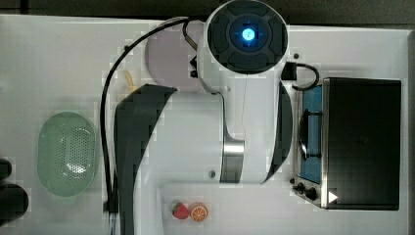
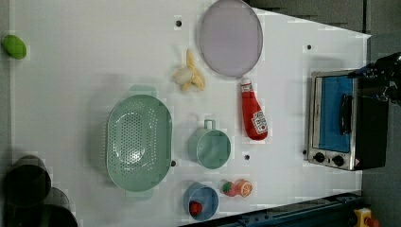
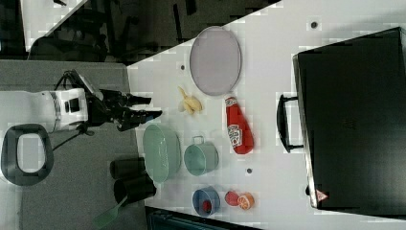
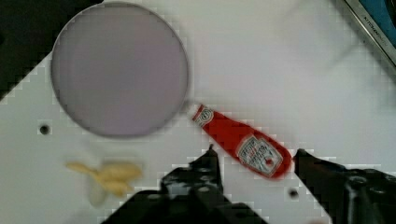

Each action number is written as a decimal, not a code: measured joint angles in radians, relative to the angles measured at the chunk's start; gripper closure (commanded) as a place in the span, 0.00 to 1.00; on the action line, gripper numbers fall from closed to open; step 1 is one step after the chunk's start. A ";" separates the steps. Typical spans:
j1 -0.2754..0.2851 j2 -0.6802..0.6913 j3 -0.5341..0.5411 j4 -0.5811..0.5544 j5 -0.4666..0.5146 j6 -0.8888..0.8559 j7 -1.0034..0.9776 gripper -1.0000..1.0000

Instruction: Pick Ketchup from the table and place it in strainer.

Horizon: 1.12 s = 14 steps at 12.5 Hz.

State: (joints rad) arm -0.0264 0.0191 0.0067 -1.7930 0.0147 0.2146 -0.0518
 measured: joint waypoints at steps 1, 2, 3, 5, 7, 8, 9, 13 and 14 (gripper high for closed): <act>-0.032 -0.071 0.030 -0.075 0.004 -0.081 0.018 0.21; -0.052 -0.156 0.045 -0.141 0.004 -0.161 0.026 0.10; -0.066 -0.230 0.051 -0.174 0.005 -0.198 0.030 0.00; -0.085 -0.316 0.058 -0.146 -0.009 -0.195 0.039 0.00; -0.089 -0.346 0.063 -0.128 -0.008 -0.176 0.040 0.00; -0.096 -0.339 0.073 -0.130 -0.007 -0.172 0.042 0.00; -0.097 -0.319 0.077 -0.137 -0.004 -0.162 0.042 0.00; -0.099 -0.145 0.115 -0.238 -0.007 0.027 -0.026 0.00; -0.098 -0.102 0.115 -0.285 -0.008 0.067 -0.095 0.00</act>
State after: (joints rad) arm -0.1240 -0.0828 0.1221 -2.0781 0.0067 0.2820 -0.1470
